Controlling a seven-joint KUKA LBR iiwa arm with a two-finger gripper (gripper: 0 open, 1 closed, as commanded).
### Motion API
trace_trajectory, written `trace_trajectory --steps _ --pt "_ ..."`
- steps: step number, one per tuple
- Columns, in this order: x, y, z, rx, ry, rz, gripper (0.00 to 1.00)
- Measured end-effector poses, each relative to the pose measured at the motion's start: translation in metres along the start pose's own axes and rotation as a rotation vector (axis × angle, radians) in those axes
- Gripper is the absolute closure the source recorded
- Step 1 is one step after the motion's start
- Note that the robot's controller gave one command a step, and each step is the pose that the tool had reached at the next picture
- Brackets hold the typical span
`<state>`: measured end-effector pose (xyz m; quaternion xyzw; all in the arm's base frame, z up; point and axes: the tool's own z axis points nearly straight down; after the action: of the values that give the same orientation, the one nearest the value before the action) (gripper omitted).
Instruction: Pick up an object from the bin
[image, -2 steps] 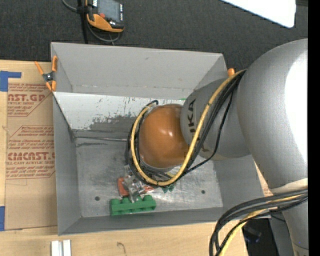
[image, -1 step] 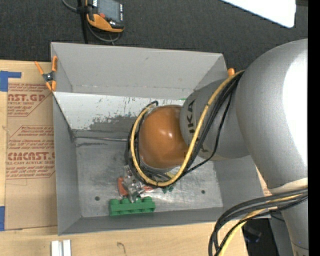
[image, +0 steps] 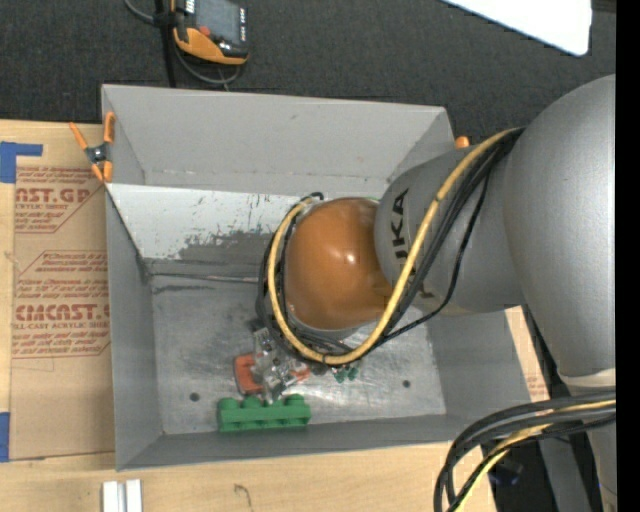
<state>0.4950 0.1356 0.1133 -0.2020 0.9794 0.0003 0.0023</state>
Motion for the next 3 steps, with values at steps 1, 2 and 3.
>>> trace_trajectory --steps 1,2,3 --pt "0.000 0.001 -0.058 -0.001 0.008 0.001 1.00" --pt "-0.001 -0.026 0.031 -0.005 -0.001 -0.054 0.00" --pt "-0.006 -0.032 0.029 0.005 -0.024 -0.057 1.00"
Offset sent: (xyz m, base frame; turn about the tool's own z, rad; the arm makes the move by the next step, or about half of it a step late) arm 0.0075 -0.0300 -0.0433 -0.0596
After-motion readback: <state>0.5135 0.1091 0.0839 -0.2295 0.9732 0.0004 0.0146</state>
